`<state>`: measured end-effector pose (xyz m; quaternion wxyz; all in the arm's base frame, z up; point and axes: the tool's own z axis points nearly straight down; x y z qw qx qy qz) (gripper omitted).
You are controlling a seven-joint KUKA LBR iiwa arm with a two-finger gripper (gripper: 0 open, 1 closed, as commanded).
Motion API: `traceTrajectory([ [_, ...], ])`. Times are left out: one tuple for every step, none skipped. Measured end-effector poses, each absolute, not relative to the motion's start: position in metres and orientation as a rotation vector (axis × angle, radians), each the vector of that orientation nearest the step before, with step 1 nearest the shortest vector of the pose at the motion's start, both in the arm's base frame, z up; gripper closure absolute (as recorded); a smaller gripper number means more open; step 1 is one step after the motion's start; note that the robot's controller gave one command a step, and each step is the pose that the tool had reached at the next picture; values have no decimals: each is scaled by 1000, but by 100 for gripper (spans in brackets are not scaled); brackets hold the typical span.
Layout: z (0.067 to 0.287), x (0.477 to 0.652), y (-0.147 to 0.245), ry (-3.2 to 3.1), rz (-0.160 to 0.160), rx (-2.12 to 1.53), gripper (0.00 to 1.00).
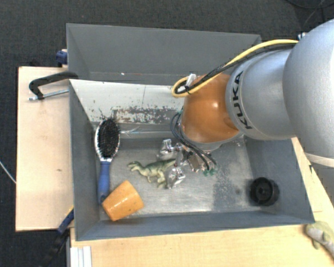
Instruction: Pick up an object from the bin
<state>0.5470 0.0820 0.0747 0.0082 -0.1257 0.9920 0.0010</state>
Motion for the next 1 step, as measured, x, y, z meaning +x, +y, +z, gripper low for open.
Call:
traceTrajectory([
  [222, 531, 70, 3033, -1, -767, 100],
])
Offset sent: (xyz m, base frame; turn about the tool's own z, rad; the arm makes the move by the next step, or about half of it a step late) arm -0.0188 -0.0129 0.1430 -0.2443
